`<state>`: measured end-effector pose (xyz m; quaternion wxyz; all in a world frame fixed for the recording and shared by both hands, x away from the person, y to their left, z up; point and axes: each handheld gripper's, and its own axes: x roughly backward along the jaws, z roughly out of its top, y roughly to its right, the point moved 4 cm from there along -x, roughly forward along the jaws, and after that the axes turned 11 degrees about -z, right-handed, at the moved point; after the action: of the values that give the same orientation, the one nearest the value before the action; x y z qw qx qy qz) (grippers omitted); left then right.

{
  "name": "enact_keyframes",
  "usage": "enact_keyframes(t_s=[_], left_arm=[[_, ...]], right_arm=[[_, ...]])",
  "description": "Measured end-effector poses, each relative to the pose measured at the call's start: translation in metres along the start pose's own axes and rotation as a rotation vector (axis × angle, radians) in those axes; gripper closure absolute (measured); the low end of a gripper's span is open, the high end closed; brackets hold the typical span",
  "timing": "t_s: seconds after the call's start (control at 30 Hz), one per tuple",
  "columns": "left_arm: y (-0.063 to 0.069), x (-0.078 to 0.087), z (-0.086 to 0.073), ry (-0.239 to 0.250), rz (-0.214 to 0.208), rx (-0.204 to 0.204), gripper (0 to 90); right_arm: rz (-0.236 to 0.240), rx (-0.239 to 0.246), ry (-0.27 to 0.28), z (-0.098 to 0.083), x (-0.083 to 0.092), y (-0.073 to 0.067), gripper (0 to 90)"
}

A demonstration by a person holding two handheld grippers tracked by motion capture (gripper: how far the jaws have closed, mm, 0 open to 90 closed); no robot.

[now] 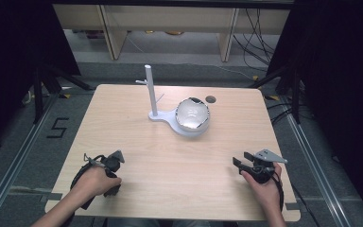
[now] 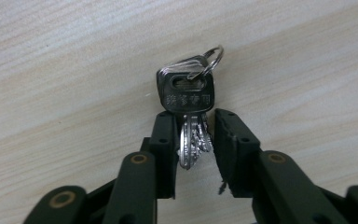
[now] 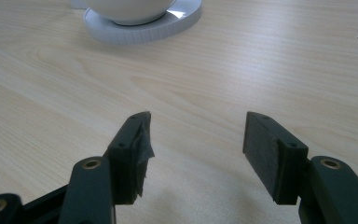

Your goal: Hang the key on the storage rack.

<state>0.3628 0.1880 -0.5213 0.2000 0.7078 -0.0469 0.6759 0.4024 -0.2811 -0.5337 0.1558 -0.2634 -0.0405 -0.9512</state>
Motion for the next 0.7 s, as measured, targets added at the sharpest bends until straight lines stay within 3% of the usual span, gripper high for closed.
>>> enact_keyframes(t_s=[0.13, 0.23, 0.33, 0.43, 0.53, 0.63, 0.7], left_arm=[[-0.001, 0.002, -0.002, -0.028, -0.002, -0.012, 74.4], [-0.002, 0.001, -0.003, -0.016, -0.005, -0.015, 75.8], [-0.002, 0.001, -0.004, -0.016, -0.029, -0.006, 69.9], [-0.003, 0.006, -0.006, 0.001, -0.02, -0.059, 58.6], [-0.004, 0.013, -0.002, 0.07, -0.037, -0.098, 48.5], [-0.006, 0.019, 0.008, 0.138, -0.041, -0.166, 43.1], [-0.003, 0.022, 0.014, 0.143, -0.062, -0.174, 43.2]], right_arm=[[0.002, -0.006, -0.01, 0.0, 0.0, -0.001, 42.6], [0.002, -0.006, -0.012, 0.0, 0.0, -0.001, 42.8], [-0.001, 0.0, -0.005, 0.0, 0.0, 0.0, 42.8], [0.004, -0.007, -0.01, 0.0, 0.0, -0.001, 42.8], [-0.001, -0.004, 0.0, 0.0, -0.001, -0.001, 42.8], [0.003, -0.013, -0.008, 0.0, 0.0, -0.002, 42.8], [0.005, -0.021, -0.018, 0.0, 0.0, -0.003, 42.7]])
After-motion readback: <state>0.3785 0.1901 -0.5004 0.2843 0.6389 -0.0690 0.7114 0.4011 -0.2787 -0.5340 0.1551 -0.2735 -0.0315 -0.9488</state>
